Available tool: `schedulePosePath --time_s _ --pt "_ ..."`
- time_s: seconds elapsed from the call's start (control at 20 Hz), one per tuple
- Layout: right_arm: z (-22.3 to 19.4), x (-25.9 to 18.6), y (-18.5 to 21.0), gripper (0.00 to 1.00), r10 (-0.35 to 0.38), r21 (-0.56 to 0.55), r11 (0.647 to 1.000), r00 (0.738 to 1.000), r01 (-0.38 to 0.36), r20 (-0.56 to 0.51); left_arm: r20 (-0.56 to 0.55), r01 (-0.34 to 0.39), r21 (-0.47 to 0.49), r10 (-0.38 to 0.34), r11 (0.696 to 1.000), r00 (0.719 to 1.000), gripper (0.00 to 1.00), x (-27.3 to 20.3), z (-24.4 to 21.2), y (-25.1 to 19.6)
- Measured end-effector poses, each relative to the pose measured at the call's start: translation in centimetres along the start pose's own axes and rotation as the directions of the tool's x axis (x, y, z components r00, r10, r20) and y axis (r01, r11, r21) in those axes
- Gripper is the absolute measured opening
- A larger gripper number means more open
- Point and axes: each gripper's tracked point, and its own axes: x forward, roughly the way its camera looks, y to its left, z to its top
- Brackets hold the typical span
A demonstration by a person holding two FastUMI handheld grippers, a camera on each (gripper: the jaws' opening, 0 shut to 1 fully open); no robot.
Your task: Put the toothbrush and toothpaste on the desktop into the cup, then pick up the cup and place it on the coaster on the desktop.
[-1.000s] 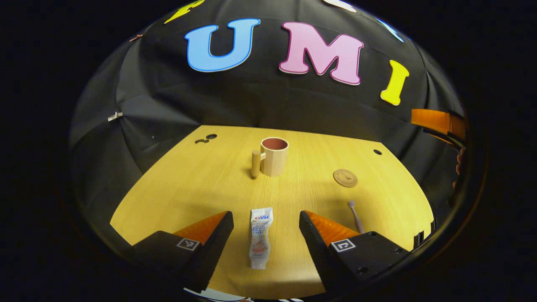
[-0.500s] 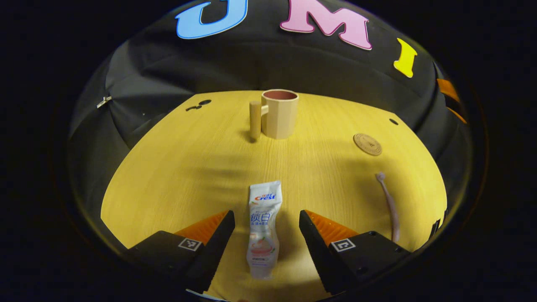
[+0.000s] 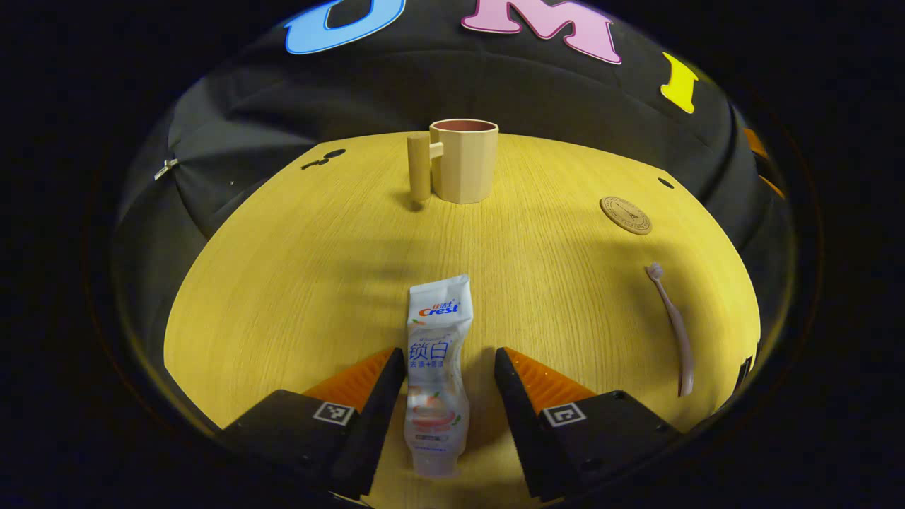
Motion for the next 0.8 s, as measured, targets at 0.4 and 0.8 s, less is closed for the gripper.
schedulePosePath --time_s 0.4,0.8 --pt "-5.4 0.9 0.2 0.98 0.026 -0.007 1.0 0.992 -0.028 -0.126 0.043 -0.01 0.079 0.007 0.997 0.999 0.31 0.2 0.2 -1.3" --pt "-11.4 0.9 0.3 0.99 0.011 -0.029 0.999 0.961 -0.019 -0.277 0.02 0.024 0.049 -0.025 0.999 0.999 0.21 0.1 0.5 -1.5"
